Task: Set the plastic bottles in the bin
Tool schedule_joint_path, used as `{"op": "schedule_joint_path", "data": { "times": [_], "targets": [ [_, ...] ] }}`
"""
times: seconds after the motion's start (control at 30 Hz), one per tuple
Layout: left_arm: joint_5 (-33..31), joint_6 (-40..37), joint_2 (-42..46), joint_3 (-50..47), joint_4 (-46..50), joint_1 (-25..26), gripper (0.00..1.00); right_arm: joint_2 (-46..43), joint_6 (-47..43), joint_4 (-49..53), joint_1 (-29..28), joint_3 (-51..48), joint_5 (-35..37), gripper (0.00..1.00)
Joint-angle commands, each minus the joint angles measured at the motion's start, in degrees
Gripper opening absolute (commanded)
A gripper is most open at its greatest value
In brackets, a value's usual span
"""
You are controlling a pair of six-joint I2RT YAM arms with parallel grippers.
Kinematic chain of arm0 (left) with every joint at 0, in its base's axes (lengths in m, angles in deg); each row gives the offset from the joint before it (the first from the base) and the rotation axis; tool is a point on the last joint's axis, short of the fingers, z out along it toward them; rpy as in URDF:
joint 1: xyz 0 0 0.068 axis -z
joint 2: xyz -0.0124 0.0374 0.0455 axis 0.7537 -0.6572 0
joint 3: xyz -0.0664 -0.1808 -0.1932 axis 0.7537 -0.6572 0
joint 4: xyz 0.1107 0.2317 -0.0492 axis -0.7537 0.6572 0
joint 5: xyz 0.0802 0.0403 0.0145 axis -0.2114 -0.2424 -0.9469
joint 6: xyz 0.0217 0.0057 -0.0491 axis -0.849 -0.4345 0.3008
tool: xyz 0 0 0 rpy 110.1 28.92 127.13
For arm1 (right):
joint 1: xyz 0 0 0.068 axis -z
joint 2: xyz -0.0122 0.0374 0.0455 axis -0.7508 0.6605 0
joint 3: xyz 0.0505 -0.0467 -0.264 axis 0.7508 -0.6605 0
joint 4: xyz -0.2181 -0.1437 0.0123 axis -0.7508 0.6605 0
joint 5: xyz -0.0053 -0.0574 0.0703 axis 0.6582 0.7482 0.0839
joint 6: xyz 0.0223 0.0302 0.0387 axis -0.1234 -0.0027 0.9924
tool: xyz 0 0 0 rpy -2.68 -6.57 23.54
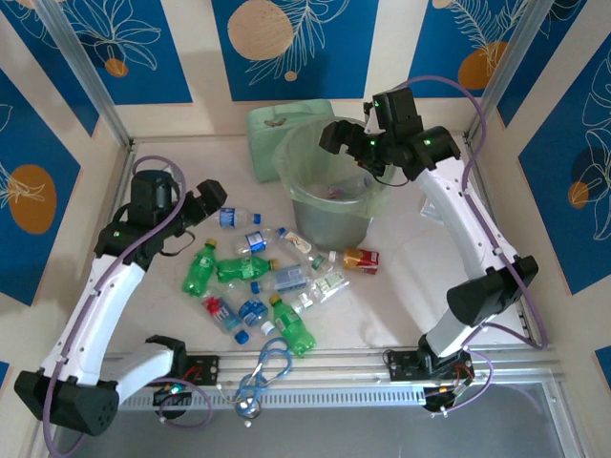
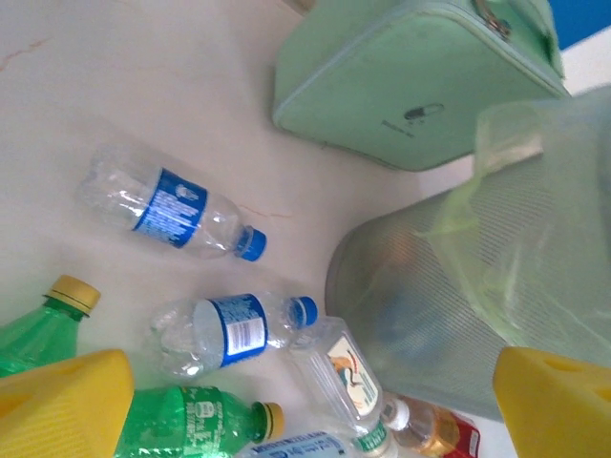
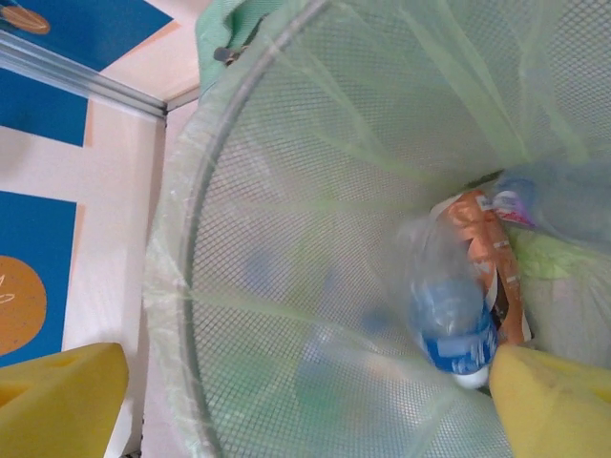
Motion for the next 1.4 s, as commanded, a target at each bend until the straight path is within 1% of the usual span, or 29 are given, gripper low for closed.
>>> {"op": "schedule_joint_path", "data": {
  "times": [0.0, 0.13, 0.27, 0.37, 0.47, 0.57, 0.73, 1.07, 1.37],
  "targets": [
    [1.64, 0.51, -2.68, -1.18, 0.62, -3.51, 0.94, -4.86, -1.52, -0.45, -2.09, 1.98, 0.59, 0.97],
    [4.21, 3.47, -7.90, -2.42, -2.24, -7.79, 0.91, -9.51, -2.32, -1.53, -6.14, -0.11, 2.23, 0.97],
    [7.18, 7.55, -14.62, -3.72, -6.32, -11.03, 0.87, -14.73, -2.55, -2.89, -11.28, -4.98, 4.84, 0.97],
    [8.38, 10.03, -18.93, -3.75, -9.17, -11.54, 0.87, -18.39, -1.87, -3.87, -15.21, -9.83, 6.97, 0.97],
    [8.81, 12.49, -22.41, -3.40, -11.16, -11.55, 0.90, -20.93, -1.25, -3.93, -18.77, -14.27, 9.54, 0.97],
    [9.07, 14.03, -25.74, -2.72, -12.14, -11.46, 0.90, -22.29, 0.18, -3.75, -20.78, -17.88, 10.80, 0.97],
    [5.46, 14.46, -30.66, 0.07, -10.11, -11.34, 0.90, -22.97, 2.28, -5.30, -22.56, -21.45, 11.24, 0.97],
    [5.18, 16.81, -38.62, 4.24, -10.98, -9.92, 0.89, -20.86, 2.82, -5.88, -23.76, -21.55, 11.14, 0.97],
    [4.54, 18.41, -42.82, 6.76, -9.92, -7.81, 0.91, -20.60, 2.99, -5.62, -23.06, -22.08, 11.68, 0.97]
  ]
}}
